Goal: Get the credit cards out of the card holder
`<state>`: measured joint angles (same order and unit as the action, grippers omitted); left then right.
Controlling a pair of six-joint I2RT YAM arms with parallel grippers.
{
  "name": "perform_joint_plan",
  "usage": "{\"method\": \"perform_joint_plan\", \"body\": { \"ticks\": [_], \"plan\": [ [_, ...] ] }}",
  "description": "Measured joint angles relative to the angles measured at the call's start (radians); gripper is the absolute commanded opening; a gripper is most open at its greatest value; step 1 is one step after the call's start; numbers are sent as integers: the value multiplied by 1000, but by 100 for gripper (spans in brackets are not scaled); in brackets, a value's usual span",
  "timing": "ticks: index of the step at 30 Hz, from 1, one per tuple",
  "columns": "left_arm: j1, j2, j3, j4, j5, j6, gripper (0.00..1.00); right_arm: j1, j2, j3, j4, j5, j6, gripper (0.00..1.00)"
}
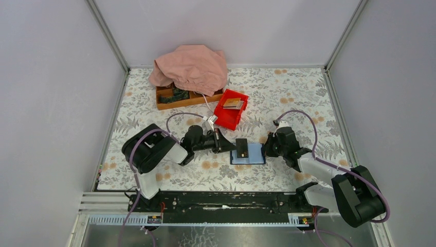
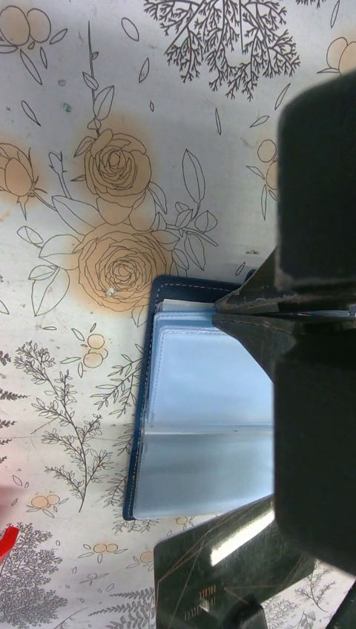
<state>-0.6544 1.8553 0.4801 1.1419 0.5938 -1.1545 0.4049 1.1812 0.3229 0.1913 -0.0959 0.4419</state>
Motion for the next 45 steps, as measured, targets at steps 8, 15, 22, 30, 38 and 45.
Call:
{"method": "perform_joint_plan", "body": {
  "ticks": [8,15,22,30,38,45],
  "plan": [
    [4,-92,0,-84,2,99,0,0,-55,-30,8,-18,-1,0],
    [90,-57,-50,147,57,49,0,0,-359,-161,115,-121,19,25],
    [131,1,-87,314,78,-18,0,0,-488,-203,253,-248,51,43],
    [132,-44,-95,371,100,-26,0,0,-393,-204,441,-440,108,42],
    [132,-72,-94,380,125,-48,0,0,-248,-204,650,-569,200,42],
    [132,-82,-94,382,127,-63,0,0,-203,-204,717,-606,222,42]
  ]
}}
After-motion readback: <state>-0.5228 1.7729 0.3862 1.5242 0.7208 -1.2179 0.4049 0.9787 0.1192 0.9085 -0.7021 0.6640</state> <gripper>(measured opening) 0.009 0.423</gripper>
